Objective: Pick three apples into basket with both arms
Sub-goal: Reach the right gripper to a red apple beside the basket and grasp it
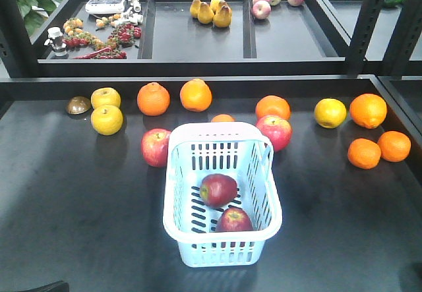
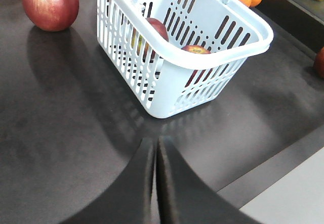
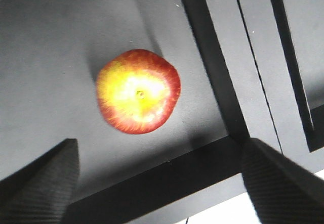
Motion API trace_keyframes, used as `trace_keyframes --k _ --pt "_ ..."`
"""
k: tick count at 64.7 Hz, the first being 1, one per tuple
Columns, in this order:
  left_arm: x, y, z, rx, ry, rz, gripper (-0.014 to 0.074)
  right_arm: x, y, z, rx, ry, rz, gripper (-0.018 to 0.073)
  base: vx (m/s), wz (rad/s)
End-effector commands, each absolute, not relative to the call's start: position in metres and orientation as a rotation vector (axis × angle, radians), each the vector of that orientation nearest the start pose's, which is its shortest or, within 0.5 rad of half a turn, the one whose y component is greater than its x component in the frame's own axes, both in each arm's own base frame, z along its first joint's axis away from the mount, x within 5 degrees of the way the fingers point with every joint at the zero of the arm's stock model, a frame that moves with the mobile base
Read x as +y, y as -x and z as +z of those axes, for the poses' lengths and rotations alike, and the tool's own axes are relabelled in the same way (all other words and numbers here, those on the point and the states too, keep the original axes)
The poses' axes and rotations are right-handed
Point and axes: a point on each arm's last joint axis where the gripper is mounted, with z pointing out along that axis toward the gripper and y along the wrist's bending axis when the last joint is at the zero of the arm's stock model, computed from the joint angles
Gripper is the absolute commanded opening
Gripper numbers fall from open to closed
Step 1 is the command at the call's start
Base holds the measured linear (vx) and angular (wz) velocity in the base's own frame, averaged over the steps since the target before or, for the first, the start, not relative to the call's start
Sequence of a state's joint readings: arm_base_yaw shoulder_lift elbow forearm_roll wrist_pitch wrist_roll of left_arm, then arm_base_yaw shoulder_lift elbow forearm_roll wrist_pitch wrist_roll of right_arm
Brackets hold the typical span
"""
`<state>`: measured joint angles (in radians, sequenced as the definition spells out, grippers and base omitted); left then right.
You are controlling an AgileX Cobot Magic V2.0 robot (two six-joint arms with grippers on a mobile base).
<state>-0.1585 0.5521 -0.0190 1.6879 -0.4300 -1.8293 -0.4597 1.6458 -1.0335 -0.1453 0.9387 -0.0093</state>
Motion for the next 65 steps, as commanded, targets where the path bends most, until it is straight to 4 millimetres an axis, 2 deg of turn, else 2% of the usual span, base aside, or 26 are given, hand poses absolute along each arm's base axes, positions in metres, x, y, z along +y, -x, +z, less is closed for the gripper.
trace_keyframes --k 1,24,45,65 --pt "-0.051 -0.085 0.185 2.03 -0.26 -0.631 -0.0007 -0.148 -0.267 0.212 2.956 -0.575 -0.269 0.0653 0.0 0.0" --pt "-0.051 -0.085 0.185 2.03 -0.26 -0.631 -0.0007 -0.151 -0.277 0.175 3.049 -0.578 -0.202 0.0627 0.0 0.0" --pt "-0.051 -0.085 0.185 2.03 -0.26 -0.631 -0.0007 -0.155 -0.285 0.158 3.042 -0.557 -0.206 0.0617 0.0 0.0" --pt "-0.051 -0.085 0.185 2.03 -0.26 -0.631 -0.0007 -0.156 -0.288 0.13 3.099 -0.573 -0.177 0.0591 0.0 0.0"
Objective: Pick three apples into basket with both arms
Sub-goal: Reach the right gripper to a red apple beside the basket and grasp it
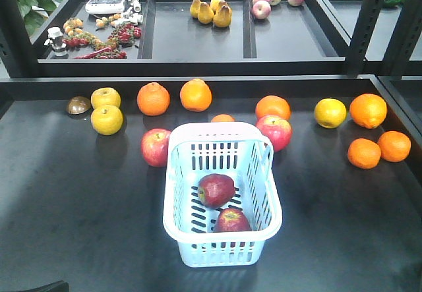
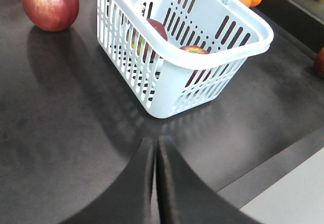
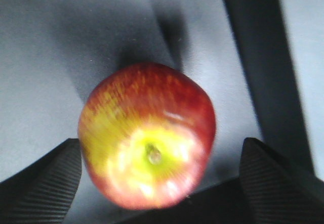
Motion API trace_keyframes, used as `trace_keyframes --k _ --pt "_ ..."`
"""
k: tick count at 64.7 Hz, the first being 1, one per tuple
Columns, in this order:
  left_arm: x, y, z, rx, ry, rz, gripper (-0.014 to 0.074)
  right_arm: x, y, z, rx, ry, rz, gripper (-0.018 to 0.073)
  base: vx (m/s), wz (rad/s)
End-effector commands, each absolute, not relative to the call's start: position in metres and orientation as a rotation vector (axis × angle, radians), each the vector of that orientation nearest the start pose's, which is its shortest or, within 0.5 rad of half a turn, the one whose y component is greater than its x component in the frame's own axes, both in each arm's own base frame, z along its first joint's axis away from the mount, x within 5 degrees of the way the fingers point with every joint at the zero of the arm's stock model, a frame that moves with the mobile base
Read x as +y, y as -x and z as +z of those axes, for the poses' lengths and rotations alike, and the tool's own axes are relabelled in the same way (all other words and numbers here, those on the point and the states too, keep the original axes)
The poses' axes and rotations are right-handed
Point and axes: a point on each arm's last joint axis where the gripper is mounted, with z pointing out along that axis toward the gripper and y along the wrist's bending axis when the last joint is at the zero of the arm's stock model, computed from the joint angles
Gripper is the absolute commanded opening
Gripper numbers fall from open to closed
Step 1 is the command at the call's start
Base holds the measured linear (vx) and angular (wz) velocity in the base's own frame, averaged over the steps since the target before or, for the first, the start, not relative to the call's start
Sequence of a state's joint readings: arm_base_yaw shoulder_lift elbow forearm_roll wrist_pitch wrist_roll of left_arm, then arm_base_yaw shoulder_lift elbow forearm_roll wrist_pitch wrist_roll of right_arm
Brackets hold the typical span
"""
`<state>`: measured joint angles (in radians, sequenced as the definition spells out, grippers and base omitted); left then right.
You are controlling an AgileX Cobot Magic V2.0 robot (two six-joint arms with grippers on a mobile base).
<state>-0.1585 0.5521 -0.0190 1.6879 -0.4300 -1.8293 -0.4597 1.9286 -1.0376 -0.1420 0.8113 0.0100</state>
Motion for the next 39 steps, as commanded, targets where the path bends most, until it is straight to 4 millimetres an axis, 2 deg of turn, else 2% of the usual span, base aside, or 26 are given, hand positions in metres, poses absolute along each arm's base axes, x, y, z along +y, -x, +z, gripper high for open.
trace_keyframes --k 1,12,23,31,39 --pt "-0.051 -0.085 0.185 2.03 -0.26 -0.631 -0.0007 -0.156 -0.289 0.129 3.1 -0.573 -0.176 0.059 0.0 0.0" --pt "-0.051 -0.085 0.185 2.03 -0.26 -0.631 -0.0007 -0.157 -0.29 0.115 3.131 -0.572 -0.162 0.0589 0.0 0.0" --pt "-0.051 -0.085 0.185 2.03 -0.26 -0.631 -0.0007 -0.156 -0.292 0.113 3.119 -0.565 -0.162 0.0547 0.0 0.0" --pt "-0.051 -0.085 0.185 2.03 -0.26 -0.631 -0.0007 -0.155 -0.292 0.114 3.115 -0.579 -0.137 0.042 0.0 0.0" --pt "-0.051 -0.085 0.185 2.03 -0.26 -0.631 -0.0007 -0.152 -0.293 0.12 3.097 -0.539 -0.089 0.0226 0.0 0.0"
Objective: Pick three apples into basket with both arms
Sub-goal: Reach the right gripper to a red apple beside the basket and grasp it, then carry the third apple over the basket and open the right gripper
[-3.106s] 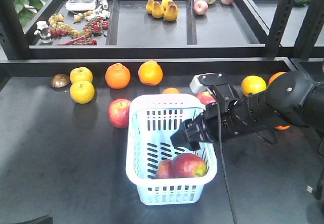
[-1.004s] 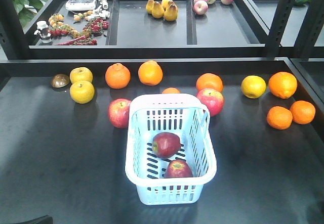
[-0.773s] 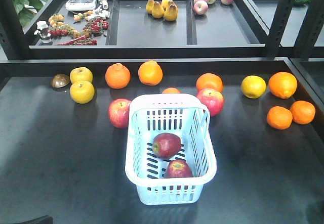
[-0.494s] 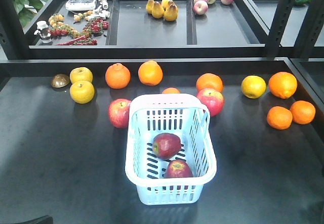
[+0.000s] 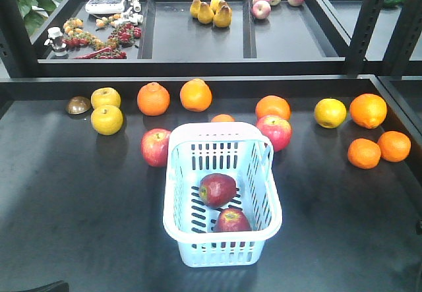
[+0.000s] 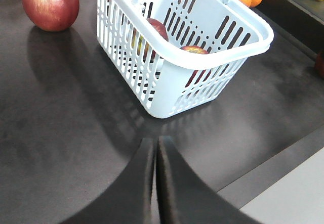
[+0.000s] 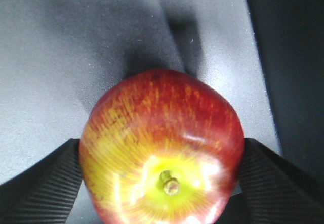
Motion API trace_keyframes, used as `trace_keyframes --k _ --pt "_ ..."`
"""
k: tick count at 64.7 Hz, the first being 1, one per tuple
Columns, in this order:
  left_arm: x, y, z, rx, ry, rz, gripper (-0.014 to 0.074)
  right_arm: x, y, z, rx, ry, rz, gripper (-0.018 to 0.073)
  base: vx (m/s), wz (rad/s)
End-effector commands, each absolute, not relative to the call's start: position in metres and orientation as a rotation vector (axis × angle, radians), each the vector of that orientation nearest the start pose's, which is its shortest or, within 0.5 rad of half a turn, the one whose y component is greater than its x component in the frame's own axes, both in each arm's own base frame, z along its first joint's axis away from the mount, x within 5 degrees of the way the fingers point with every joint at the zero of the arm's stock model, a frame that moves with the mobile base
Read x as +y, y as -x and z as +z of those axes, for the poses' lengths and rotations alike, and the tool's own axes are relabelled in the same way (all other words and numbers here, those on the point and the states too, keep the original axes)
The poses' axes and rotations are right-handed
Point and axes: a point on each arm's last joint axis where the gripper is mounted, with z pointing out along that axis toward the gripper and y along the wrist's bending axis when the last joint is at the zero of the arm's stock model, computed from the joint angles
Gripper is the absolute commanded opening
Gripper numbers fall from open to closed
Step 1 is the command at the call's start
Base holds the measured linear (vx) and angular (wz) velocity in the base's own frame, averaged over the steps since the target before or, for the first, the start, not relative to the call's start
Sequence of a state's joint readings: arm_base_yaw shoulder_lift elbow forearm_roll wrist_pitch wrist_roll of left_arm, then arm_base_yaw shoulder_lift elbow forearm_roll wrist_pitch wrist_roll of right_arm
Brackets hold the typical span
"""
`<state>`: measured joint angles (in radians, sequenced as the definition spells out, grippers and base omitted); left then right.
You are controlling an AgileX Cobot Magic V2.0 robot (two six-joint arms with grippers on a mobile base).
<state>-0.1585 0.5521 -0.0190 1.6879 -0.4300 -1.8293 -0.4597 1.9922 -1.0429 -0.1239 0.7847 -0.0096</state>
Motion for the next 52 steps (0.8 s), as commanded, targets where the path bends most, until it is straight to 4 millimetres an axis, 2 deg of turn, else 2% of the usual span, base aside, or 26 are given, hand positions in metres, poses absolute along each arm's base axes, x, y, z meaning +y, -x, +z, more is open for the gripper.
trace_keyframes --k 1,11,20,34,42,52 --pt "-0.051 -0.085 0.185 2.03 -0.26 -0.631 -0.0007 -0.151 -0.294 0.122 3.091 -0.538 -0.077 0.0202 0.0 0.0" --pt "-0.051 -0.085 0.185 2.03 -0.26 -0.631 -0.0007 -0.145 -0.297 0.142 3.012 -0.452 0.007 -0.0015 0.0 0.0" --pt "-0.051 -0.085 0.185 2.03 -0.26 -0.631 -0.0007 -0.136 -0.298 0.172 2.905 -0.393 0.093 -0.0008 0.0 0.0" --pt "-0.051 -0.085 0.185 2.03 -0.26 -0.631 -0.0007 -0.112 -0.291 0.234 2.682 -0.247 0.26 -0.0003 0.0 0.0" --pt "-0.051 -0.085 0.185 2.03 -0.26 -0.632 -0.0007 -0.077 -0.285 0.273 2.55 -0.07 0.411 -0.0003 0.0 0.0" --pt "-0.051 -0.085 0.185 2.03 -0.26 -0.631 -0.0007 -0.02 -0.272 0.304 2.489 0.206 0.524 -0.0003 0.0 0.0"
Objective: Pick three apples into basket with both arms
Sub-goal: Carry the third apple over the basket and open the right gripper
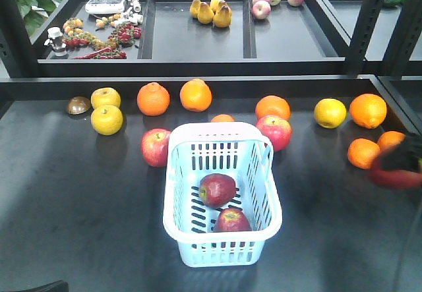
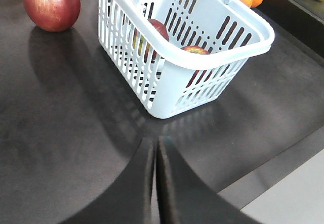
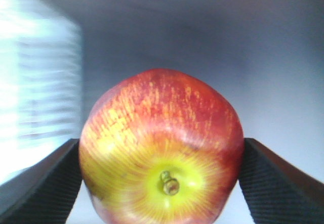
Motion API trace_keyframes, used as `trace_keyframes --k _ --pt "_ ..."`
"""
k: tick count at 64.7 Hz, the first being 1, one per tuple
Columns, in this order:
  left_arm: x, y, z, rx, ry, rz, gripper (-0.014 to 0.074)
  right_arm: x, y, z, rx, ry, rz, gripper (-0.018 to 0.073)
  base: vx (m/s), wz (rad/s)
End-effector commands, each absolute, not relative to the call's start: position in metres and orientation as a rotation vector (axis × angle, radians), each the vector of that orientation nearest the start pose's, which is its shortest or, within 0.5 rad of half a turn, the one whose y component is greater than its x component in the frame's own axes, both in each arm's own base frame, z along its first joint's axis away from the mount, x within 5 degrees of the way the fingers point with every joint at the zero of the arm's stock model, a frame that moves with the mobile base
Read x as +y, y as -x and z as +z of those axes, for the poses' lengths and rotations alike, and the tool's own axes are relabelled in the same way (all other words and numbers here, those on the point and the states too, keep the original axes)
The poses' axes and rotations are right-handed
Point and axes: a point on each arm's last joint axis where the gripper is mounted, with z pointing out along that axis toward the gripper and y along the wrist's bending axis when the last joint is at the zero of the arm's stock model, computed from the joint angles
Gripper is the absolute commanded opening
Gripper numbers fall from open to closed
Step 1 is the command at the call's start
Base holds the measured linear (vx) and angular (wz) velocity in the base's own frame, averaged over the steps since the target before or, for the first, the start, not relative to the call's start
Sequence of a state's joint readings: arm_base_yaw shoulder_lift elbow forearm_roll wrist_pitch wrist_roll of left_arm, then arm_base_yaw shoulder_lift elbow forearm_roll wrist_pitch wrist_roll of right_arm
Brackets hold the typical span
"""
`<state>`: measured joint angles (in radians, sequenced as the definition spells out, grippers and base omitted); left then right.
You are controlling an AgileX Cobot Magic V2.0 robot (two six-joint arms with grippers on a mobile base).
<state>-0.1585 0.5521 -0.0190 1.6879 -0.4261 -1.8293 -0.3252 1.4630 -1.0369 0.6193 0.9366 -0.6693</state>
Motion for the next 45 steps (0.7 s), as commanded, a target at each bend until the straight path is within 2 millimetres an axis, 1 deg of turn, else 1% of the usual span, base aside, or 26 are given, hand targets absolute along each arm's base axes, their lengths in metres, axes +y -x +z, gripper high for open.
trace_keyframes --k 1,6,11,14,19,25,33,37,42,45 --pt "-0.051 -0.085 0.185 2.03 -0.26 -0.631 -0.0007 -0.015 -0.27 0.306 2.485 0.231 0.53 -0.0003 0.0 0.0" --pt "-0.051 -0.085 0.185 2.03 -0.26 -0.631 -0.0007 0.013 -0.263 0.316 2.455 0.35 0.565 -0.0003 0.0 0.0" --pt "-0.051 -0.085 0.185 2.03 -0.26 -0.631 -0.0007 0.043 -0.258 0.321 2.424 0.455 0.606 -0.0003 0.0 0.0" --pt "-0.051 -0.085 0.185 2.03 -0.26 -0.631 -0.0007 0.058 -0.257 0.321 2.411 0.51 0.624 -0.0003 0.0 0.0" --pt "-0.051 -0.085 0.185 2.03 -0.26 -0.631 -0.0007 0.078 -0.259 0.318 2.393 0.562 0.642 -0.0003 0.0 0.0" --pt "-0.051 -0.085 0.185 2.03 -0.26 -0.631 -0.0007 0.105 -0.262 0.31 2.376 0.626 0.658 -0.0003 0.0 0.0" --pt "-0.051 -0.085 0.185 2.03 -0.26 -0.631 -0.0007 0.132 -0.269 0.296 2.363 0.663 0.658 0.0001 0.0 0.0" --pt "-0.051 -0.085 0.185 2.03 -0.26 -0.631 -0.0007 0.142 -0.274 0.288 2.352 0.666 0.643 0.0009 0.0 0.0" --pt "-0.051 -0.085 0.185 2.03 -0.26 -0.631 -0.0007 0.152 -0.282 0.279 2.328 0.656 0.614 0.0038 0.0 0.0" --pt "-0.051 -0.085 0.185 2.03 -0.26 -0.631 -0.0007 0.157 -0.285 0.273 2.329 0.654 0.606 0.0071 0.0 0.0"
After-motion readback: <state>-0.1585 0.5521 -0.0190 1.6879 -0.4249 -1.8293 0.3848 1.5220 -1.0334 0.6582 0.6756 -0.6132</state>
